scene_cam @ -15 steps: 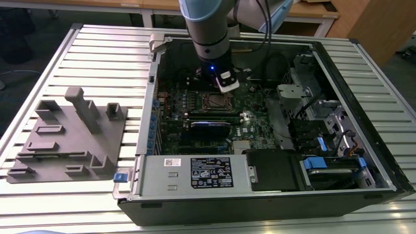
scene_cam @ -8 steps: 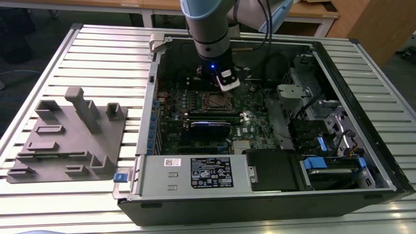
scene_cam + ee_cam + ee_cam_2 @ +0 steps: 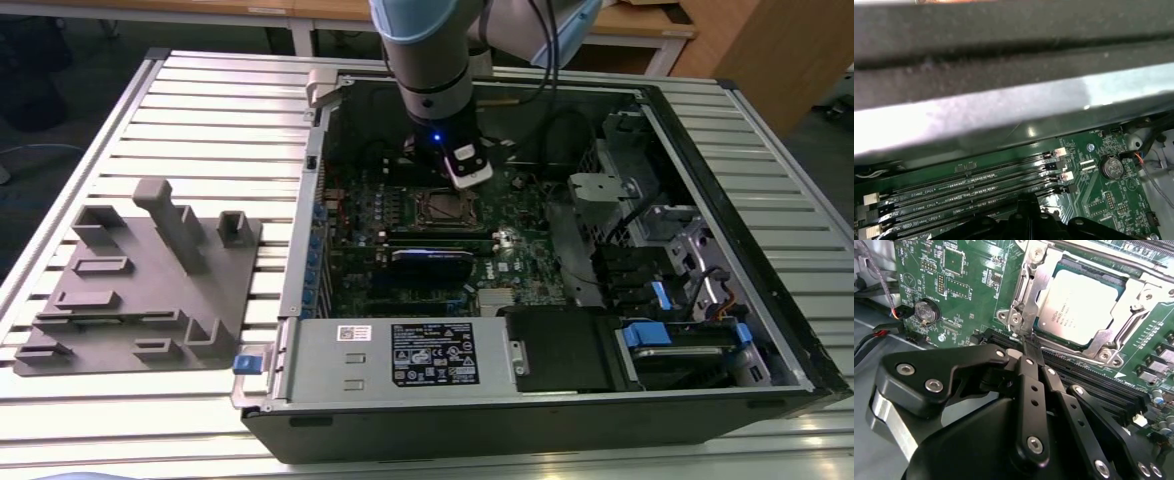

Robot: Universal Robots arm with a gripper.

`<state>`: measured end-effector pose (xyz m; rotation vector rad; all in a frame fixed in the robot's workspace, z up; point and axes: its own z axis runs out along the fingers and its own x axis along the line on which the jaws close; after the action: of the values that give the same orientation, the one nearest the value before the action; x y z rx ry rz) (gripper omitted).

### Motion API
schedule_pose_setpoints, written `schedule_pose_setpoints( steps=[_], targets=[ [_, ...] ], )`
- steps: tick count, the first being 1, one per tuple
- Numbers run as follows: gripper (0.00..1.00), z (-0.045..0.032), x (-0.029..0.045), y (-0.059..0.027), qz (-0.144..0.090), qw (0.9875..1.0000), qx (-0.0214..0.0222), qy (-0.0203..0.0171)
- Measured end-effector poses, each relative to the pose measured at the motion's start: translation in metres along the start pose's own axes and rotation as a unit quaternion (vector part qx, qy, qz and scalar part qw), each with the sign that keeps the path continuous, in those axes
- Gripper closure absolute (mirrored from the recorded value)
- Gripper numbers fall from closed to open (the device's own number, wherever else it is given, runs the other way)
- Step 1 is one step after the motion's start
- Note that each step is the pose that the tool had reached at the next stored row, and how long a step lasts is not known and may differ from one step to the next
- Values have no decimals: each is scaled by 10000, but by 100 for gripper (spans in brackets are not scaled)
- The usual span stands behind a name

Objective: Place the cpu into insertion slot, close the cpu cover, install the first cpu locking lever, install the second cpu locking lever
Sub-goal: 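Install the first cpu locking lever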

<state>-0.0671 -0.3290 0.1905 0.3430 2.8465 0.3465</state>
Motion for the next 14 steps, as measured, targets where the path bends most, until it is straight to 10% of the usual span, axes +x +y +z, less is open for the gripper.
schedule_pose_setpoints(
  steps=[14],
  targets=[
    [89,-69,-17,19,1,10000,-6,1]
  ],
)
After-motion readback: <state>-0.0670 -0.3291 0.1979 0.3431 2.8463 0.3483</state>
